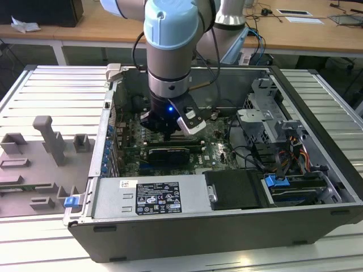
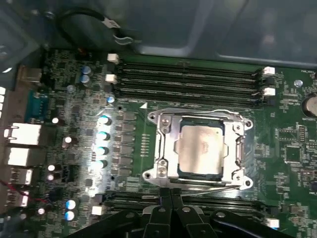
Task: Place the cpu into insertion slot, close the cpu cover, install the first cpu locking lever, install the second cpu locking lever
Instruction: 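Install the second cpu locking lever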
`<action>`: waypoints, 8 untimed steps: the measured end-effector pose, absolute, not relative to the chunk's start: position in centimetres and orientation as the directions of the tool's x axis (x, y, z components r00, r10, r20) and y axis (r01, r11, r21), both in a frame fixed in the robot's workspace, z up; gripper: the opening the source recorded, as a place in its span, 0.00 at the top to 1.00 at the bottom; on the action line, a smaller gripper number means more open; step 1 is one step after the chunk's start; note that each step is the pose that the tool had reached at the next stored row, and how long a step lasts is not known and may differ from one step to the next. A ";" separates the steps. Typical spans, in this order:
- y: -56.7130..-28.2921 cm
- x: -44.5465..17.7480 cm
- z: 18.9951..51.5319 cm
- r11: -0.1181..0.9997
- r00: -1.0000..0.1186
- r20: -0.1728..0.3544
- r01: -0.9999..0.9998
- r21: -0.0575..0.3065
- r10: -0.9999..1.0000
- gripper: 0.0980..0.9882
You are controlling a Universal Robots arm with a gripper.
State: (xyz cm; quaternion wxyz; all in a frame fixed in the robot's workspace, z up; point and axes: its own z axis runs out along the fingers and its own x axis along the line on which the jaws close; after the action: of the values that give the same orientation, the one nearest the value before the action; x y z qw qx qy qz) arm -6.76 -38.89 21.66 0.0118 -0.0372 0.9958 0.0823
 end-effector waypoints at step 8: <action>-39.0 -7.3 20.7 0.979 -0.997 -0.032 -0.077 0.188 -0.072 0.99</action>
State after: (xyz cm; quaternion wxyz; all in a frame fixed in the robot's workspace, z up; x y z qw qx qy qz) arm -7.27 -38.96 20.68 0.0122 -0.0375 0.9947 0.0952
